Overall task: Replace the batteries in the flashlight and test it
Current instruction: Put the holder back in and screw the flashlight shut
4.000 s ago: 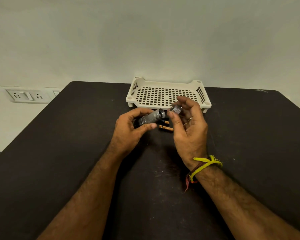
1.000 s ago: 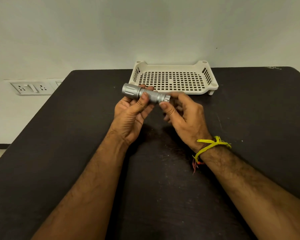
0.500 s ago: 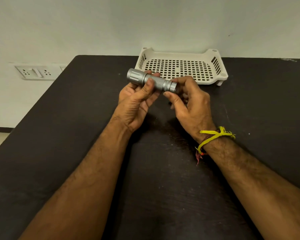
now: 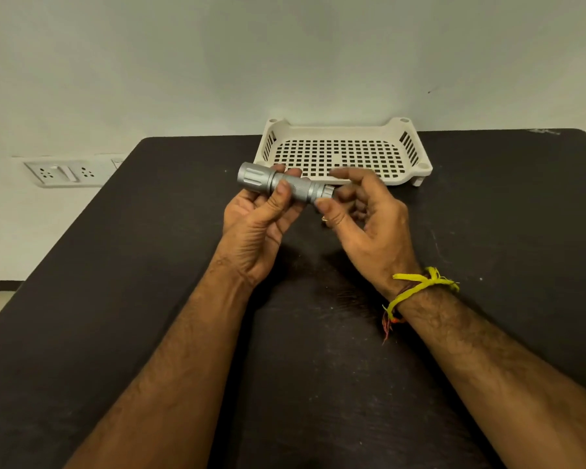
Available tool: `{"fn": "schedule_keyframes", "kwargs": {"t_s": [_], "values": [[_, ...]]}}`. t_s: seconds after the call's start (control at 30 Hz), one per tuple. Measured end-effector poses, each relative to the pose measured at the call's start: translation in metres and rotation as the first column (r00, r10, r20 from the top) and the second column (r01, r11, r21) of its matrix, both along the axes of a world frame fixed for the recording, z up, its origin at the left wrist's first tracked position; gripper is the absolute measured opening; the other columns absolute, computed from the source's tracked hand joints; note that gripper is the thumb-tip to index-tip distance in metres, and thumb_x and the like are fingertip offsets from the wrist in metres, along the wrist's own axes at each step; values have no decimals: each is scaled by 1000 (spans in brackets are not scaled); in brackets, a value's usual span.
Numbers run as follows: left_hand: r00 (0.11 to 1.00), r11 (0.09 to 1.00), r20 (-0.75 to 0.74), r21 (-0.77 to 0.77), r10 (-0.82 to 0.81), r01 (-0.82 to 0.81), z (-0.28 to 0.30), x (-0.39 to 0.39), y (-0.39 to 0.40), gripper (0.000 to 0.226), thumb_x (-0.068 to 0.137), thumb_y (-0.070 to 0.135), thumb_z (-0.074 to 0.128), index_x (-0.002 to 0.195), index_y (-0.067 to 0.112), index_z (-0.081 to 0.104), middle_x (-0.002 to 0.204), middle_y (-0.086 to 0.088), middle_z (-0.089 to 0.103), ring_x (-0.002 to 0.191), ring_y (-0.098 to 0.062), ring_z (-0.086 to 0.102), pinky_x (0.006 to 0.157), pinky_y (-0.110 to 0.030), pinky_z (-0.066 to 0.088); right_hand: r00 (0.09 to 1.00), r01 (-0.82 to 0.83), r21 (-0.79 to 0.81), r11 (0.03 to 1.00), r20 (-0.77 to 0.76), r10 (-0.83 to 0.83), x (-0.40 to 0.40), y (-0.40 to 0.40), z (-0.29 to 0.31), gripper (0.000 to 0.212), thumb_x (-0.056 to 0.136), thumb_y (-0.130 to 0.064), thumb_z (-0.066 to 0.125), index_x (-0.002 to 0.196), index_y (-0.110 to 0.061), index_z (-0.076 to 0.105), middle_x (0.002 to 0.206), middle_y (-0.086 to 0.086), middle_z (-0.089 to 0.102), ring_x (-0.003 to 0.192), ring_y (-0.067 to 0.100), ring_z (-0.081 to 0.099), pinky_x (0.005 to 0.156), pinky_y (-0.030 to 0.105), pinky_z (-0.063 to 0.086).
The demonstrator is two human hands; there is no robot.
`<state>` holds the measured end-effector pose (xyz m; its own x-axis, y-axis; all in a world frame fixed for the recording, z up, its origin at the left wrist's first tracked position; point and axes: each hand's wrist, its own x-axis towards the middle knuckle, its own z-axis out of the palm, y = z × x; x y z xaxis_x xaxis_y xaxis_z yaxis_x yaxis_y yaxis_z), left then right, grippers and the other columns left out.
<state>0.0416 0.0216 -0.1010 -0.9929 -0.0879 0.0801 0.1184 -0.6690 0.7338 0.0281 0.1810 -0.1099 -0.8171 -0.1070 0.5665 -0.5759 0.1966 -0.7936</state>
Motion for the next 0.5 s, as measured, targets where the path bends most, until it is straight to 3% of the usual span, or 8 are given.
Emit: {"fn": "schedule_keyframes", "kwargs": {"t_s": [0.07, 0.1, 0.17, 0.23, 0.37, 0.5], "values": [[1000, 1000, -6, -5, 4, -4, 1, 0, -1, 37, 79, 8, 66, 116, 8, 59, 107, -5, 76, 109, -21, 69, 91, -34, 59, 999, -12, 27, 1000, -46, 13, -1, -3, -1, 35, 86, -13, 77, 116, -13, 60, 89, 1, 65, 74, 12, 65, 69, 23, 57], [1000, 1000, -10, -8, 2, -2, 1, 0, -1, 36, 79, 8, 66, 115, 8, 59, 106, -5, 75, 109, -20, 70, 91, -34, 59, 999, -6, 32, 999, -48, 8, -1, -5, -1, 31, 86, -12, 76, 113, -10, 61, 88, 0, 66, 73, 12, 65, 68, 25, 58], [1000, 1000, -12, -10, -4, 4, 2, 1, -2, 36, 79, 8, 66, 114, 9, 59, 106, -4, 76, 107, -20, 70, 90, -33, 59, 1000, 1, 23, 1000, -3, -1, -2, -4, -3, 15, 92, -17, 70, 103, -8, 65, 79, 4, 69, 65, 17, 67, 62, 37, 60], [1000, 1000, -5, -2, -3, 3, 2, 1, -2, 36, 79, 7, 65, 115, 8, 59, 105, -5, 76, 107, -20, 70, 89, -33, 59, 999, 1, 4, 1000, 46, -1, -3, -1, -4, 13, 96, -26, 66, 93, -13, 67, 72, 7, 69, 58, 21, 66, 58, 46, 58], [1000, 1000, -9, -14, -3, 2, 1, 0, -2, 34, 81, 7, 65, 115, 7, 59, 105, -5, 76, 108, -20, 70, 88, -33, 59, 999, -16, 52, 999, -49, 19, -4, -1, -3, 30, 85, -18, 79, 110, -12, 65, 83, 1, 68, 70, 15, 65, 67, 24, 58], [1000, 1000, -9, -17, -16, 15, 1, 1, -3, 35, 80, 7, 66, 115, 8, 60, 106, -5, 76, 108, -20, 71, 87, -32, 59, 1000, 14, 75, 997, -6, -13, -4, 0, -5, 20, 95, -27, 66, 97, -6, 67, 77, 2, 69, 66, 21, 67, 64, 44, 59]]}}
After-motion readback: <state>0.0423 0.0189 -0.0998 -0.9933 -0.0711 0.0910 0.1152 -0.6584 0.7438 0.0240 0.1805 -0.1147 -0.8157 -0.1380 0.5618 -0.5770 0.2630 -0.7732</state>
